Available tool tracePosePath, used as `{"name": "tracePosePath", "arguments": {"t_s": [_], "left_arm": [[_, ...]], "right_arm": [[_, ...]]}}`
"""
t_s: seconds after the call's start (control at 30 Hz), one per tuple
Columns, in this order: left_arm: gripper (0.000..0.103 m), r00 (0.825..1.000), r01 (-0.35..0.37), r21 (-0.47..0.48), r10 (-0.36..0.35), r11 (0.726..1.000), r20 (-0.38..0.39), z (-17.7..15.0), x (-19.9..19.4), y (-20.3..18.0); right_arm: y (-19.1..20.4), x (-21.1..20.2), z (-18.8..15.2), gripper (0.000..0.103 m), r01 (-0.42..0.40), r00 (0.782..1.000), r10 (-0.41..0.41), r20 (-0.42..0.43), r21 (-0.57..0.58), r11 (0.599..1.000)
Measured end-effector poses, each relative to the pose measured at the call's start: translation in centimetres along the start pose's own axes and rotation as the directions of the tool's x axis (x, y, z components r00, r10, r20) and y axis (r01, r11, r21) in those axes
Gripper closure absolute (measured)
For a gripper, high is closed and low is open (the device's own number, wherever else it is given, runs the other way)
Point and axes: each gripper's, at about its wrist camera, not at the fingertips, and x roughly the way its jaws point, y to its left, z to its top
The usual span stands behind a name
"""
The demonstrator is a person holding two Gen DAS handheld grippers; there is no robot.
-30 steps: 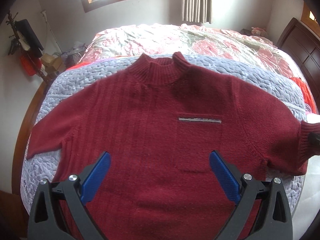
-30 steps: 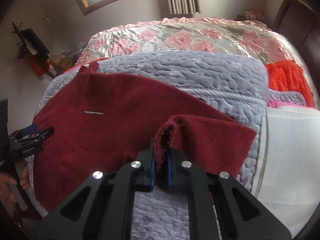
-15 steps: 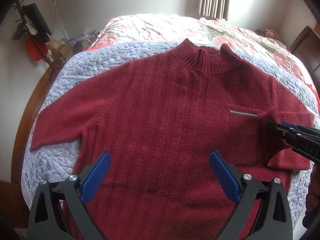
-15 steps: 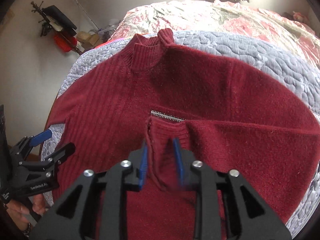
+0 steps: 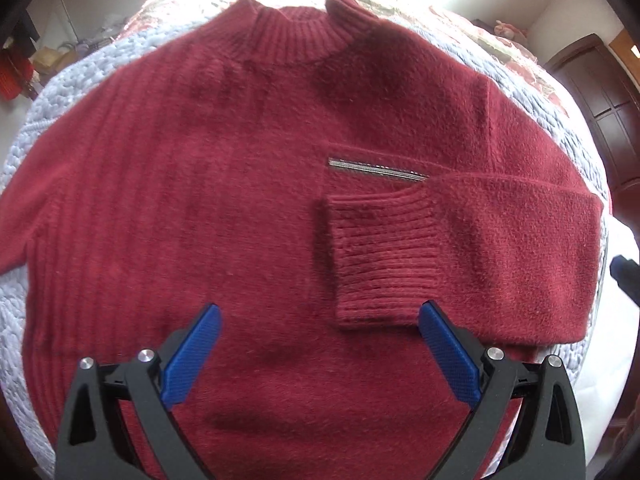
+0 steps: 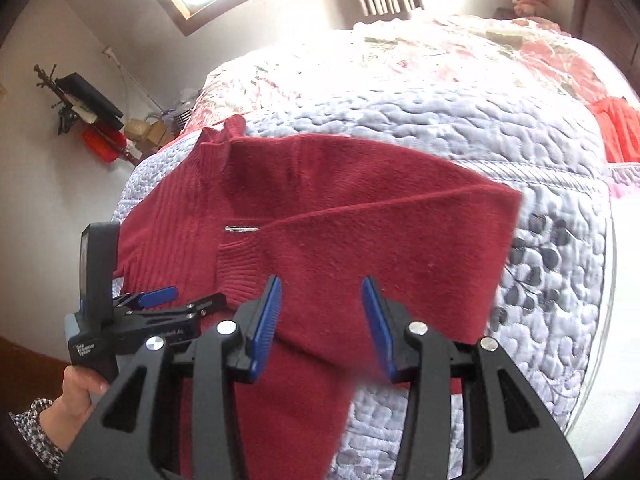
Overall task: Fold small clothes
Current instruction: 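Carry the held sleeve across the sweater body with the right tool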
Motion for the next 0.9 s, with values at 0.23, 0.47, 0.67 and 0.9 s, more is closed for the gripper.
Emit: {"name": "tracePosePath", "arguments": {"t_s": [0.23,0.47,0.67,0.9], "left_arm": [[0.03,1.0,0.02,-0.03,-0.021,0.999,-0.022,1.2,2.3,-3.1],[0.085,0.992,0.115,-0.045,-0.113,0.992,0.051,2.0,-0.2,-4.6],[0.086,0.965,0.122,-0.04,-0.109,0.992,0.238,2.8,-6.8,-1.1],[0.086,0.945,-0.013,-0.091,0.042,0.996,0.325,4.2,-9.4,6.9]], "right_arm": [[-3.3,-1.2,-2.3,0.06,0.069,0.998,-0.069,0.005,0.015,0.998],[-4.7,-0.6,-3.1,0.058,0.09,0.996,-0.09,0.001,0.05,0.995],[-4.7,-0.4,-2.4,0.058,0.064,0.998,-0.065,0.009,0.068,0.996],[-3.4,2.3,-0.8,0.051,-0.019,1.0,0.02,-0.012,0.109,0.994]]}}
